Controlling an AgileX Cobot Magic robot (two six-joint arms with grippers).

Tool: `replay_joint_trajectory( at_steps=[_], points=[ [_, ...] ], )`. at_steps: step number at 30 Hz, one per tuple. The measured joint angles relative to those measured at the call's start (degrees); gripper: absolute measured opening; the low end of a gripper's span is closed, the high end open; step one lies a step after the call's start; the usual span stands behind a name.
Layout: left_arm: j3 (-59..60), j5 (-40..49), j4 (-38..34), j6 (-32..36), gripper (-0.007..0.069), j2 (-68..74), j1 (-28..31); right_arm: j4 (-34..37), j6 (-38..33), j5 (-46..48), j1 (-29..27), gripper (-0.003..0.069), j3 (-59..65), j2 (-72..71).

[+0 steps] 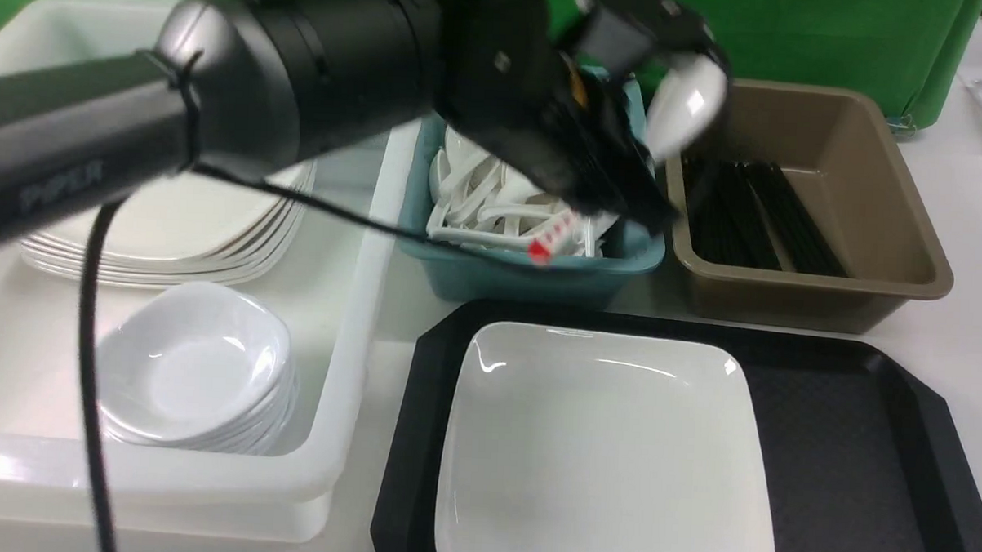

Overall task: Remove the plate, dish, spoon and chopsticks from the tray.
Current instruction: Use the left arm to put the soup spoon into the small storage box in the middle, then use the left arm to grab a plate from the dinner plate

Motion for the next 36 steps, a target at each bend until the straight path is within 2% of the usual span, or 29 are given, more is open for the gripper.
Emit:
replay_joint_trajectory(
  at_steps=[4, 7, 10, 14, 17, 18, 20, 22, 23, 24, 25, 26, 28, 29, 31, 35, 36],
  points=[
    [-3.9, -5.1, -1.1, -0.1, 0.0081, 5.3, 4.7, 0.0, 0.6, 0.0, 0.0, 0.0144, 0.0, 0.0],
    [-8.6, -6.9, -1.6, 0.0, 0.0116, 11.0, 7.9, 0.0, 1.7, 0.0, 0.0, 0.0144, 0.0, 0.0],
    [-11.1, -7.1, -1.3, 0.0, 0.0206, 14.6, 9.3, 0.0, 1.8, 0.0, 0.0, 0.0144, 0.0, 0.0],
    [-12.1, -6.3, -1.3, -0.4, 0.0421, 15.9, 10.1, 0.0, 1.8, 0.3, 0.0, 0.0146, 0.0, 0.0],
    [-12.1, -2.6, -1.6, -1.0, 0.0508, 14.0, 9.9, 0.0, 1.8, 0.3, 0.0, 0.0153, 0.0, 0.0],
    [-12.1, -0.8, -1.6, -1.1, 0.0511, 13.0, 9.7, 0.0, 1.8, 0.3, 0.0, 0.0155, 0.0, 0.0],
    [-12.1, 3.0, -1.6, -1.0, 0.0482, 10.5, 9.0, 0.0, 1.8, 0.4, 0.0, 0.0159, 0.0, 0.0],
    [-11.0, 8.3, -1.6, 2.6, 0.0378, 6.3, 7.4, 0.0, 1.8, 0.4, 0.0, 0.0160, 0.0, 0.0],
    [-10.8, 9.3, -1.6, 3.2, 0.0365, 5.8, 7.2, 0.0, 1.8, 0.4, 0.0, 0.0160, 0.0, 0.0],
    [-7.0, 14.0, -2.3, 12.1, 0.0208, 0.9, 4.5, 0.0, 1.8, 0.4, 0.0, 0.0161, 0.0, 0.0],
    [-6.5, 14.4, -2.4, 14.4, 0.0190, -0.1, 4.1, 0.0, 1.8, 0.4, 0.0, 0.0161, 0.0, 0.0],
    [-0.7, 18.0, -4.4, 23.5, 0.0081, -4.0, 1.2, 0.0, 1.8, 0.4, 0.0, 0.0161, 0.0, 0.0],
    [2.6, 18.8, -5.5, 28.4, 0.0053, -6.2, -0.2, 0.0, 1.8, 0.4, 0.0, 0.0161, 0.0, 0.0],
    [8.8, 18.6, -7.0, 33.6, 0.0027, -9.2, -2.6, 0.0, 1.7, 0.4, 0.0, 0.0161, 0.0, 0.0],
    [18.7, 15.6, -7.3, 37.8, 0.0016, -13.3, -5.5, 0.0, 1.6, 0.4, 0.0, 0.0162, 0.0, -0.1],
    [31.6, 11.5, -6.6, 42.2, 0.0036, -18.9, -9.1, 0.0, 1.6, 0.4, 0.0, 0.0169, 0.0, -0.1],
    [36.5, 10.5, -6.5, 44.6, 0.0065, -20.1, -10.0, 0.1, 1.6, 0.4, 0.0, 0.0171, 0.0, -0.1]
  ],
)
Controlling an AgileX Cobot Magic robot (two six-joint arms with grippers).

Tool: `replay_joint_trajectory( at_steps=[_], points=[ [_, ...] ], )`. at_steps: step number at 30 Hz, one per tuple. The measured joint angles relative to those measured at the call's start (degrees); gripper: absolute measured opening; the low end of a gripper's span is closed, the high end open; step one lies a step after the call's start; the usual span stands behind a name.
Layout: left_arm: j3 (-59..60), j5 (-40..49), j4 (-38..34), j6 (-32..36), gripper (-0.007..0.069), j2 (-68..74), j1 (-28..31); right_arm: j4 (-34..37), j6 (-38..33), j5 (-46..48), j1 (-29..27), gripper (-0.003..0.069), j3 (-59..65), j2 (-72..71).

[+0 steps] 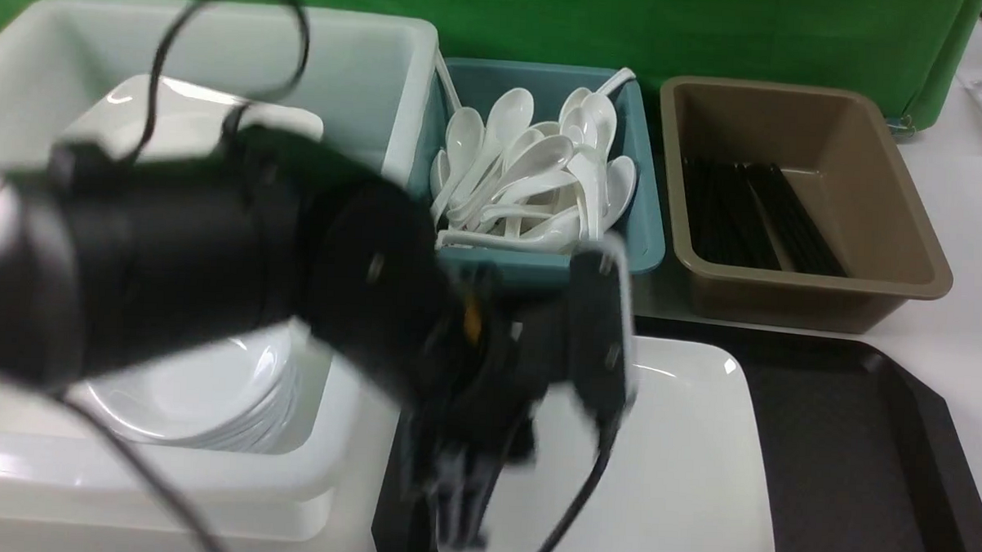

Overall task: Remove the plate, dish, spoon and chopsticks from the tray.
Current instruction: Use the left arm to grab a plate from the dinner plate

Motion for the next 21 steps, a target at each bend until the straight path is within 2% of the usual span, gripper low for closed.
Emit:
replay_joint_trajectory(
  at_steps=[3, 5, 7, 11, 15, 21],
  points=[
    [5.6, -1.3, 0.1, 5.9, 0.0134, -0.6, -0.7, 0.0, -0.2, -0.1, 0.0, 0.0173, 0.0, 0.0],
    [9.3, -4.5, 0.0, 10.3, 0.0232, -0.6, -0.7, -0.1, -0.5, -0.1, 0.0, 0.0176, 0.2, 0.0],
    [11.5, -8.4, 0.8, 11.9, 0.0337, -0.4, -0.7, -0.1, -0.7, -0.2, 0.0, 0.0178, 0.8, 0.0],
    [12.7, -10.9, 5.2, 14.4, 0.0465, 1.2, -0.7, 0.0, -0.8, -0.2, 0.0, 0.0181, 0.9, 0.0],
    [12.7, -13.0, 10.1, 14.5, 0.0496, 3.2, -0.7, 0.0, -0.8, -0.2, 0.0, 0.0185, 0.9, 0.0],
    [12.7, -17.8, 15.5, 14.4, 0.0459, 6.0, -0.7, 0.2, -0.8, -0.2, 0.0, 0.0192, 0.9, 0.0]
  ],
)
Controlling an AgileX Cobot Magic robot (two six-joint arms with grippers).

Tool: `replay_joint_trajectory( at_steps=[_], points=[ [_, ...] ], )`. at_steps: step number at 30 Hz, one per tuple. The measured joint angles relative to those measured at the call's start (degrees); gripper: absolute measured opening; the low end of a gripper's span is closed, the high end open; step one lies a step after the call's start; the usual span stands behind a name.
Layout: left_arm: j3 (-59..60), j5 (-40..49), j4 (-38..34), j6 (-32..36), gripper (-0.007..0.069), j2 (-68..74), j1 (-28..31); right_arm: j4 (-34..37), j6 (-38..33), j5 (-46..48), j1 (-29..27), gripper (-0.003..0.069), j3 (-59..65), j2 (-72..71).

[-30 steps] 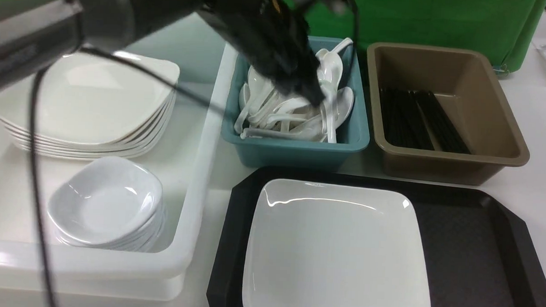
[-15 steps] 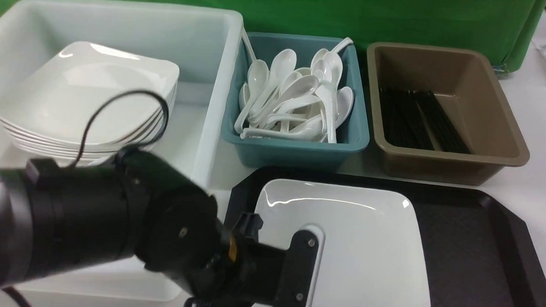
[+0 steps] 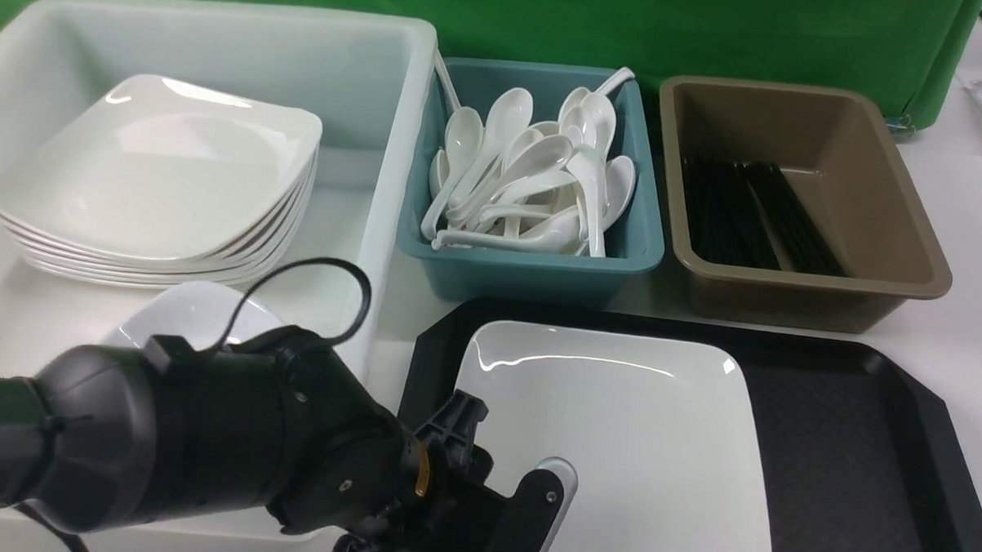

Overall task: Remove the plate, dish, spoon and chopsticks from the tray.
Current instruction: Use the left arm to grab a plate from the dinner plate

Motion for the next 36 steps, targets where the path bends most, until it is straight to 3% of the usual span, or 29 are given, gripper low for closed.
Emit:
replay_joint_trajectory(
  at_steps=[14, 17, 20, 22, 32, 36],
  points=[
    [0.0, -3.1, 2.1, -0.1, 0.0397, 1.6, 0.0, 0.4, -0.1, 0.0, 0.0, 0.0195, 0.0, 0.0],
    [0.0, -3.1, 2.1, -2.2, 0.0333, 2.0, 0.0, 0.4, -0.1, 0.0, 0.0, 0.0195, 0.0, 0.0],
    [0.0, -4.9, 3.2, -3.5, 0.0210, 2.6, -0.3, 0.4, -0.1, 0.0, 0.0, 0.0195, 0.0, 0.0],
    [-0.1, -5.7, 3.8, -3.5, 0.0183, 2.7, -0.3, 0.4, -0.1, 0.0, 0.0, 0.0195, 0.0, 0.0],
    [-0.1, -5.3, 2.7, -5.1, 0.0176, 1.7, -1.2, 1.7, -0.4, 0.2, 0.0, 0.0195, 0.0, 0.0],
    [-0.1, -3.1, 1.8, -6.2, 0.0105, -2.1, -4.6, 2.0, -0.4, 0.2, 0.0, 0.0195, 0.0, 0.0]
  ],
)
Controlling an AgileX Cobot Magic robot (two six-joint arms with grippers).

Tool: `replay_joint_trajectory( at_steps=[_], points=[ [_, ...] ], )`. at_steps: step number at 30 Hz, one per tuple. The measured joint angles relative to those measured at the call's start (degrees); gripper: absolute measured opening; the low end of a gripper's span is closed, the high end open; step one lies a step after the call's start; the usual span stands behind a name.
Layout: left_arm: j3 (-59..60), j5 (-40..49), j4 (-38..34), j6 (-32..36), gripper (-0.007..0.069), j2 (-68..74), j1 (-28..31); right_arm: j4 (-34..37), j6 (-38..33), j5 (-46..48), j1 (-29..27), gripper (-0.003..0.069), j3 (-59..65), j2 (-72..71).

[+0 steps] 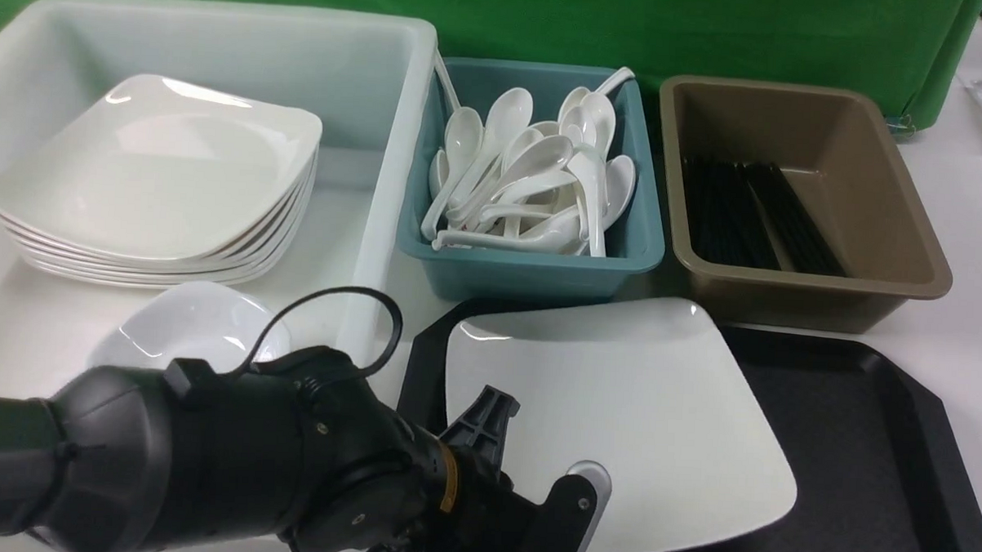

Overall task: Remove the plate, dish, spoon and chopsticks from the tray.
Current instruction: Use the left arm to grab a plate from the dinner plate

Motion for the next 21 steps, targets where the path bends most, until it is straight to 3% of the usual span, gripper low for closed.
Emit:
replay_joint_trajectory(
  at_steps=[6, 14, 16, 19, 21],
  points=[
    [0.0, 3.0, -0.6, -6.7, 0.0035, -7.0, -5.5, 0.0, 0.0, 0.0, 0.0, 0.0195, 0.0, 0.0],
    [0.1, 5.9, -2.5, -9.9, 0.0020, -17.0, -10.3, -1.0, 1.6, -0.9, 0.0, 0.0195, 0.0, 0.0],
    [0.1, 6.9, -4.0, -10.7, 0.0024, -20.3, -10.7, -3.5, 4.3, -1.1, 0.0, 0.0172, 0.0, 0.0],
    [0.3, 7.4, -5.8, -11.6, 0.0029, -25.4, -10.7, -5.2, 6.7, -1.5, 0.0, 0.0060, -1.2, 0.0],
    [0.4, 7.1, -5.8, -11.9, 0.0029, -28.0, -10.7, -5.7, 7.3, -2.9, 0.0, 0.0029, -2.2, 0.0]
  ],
)
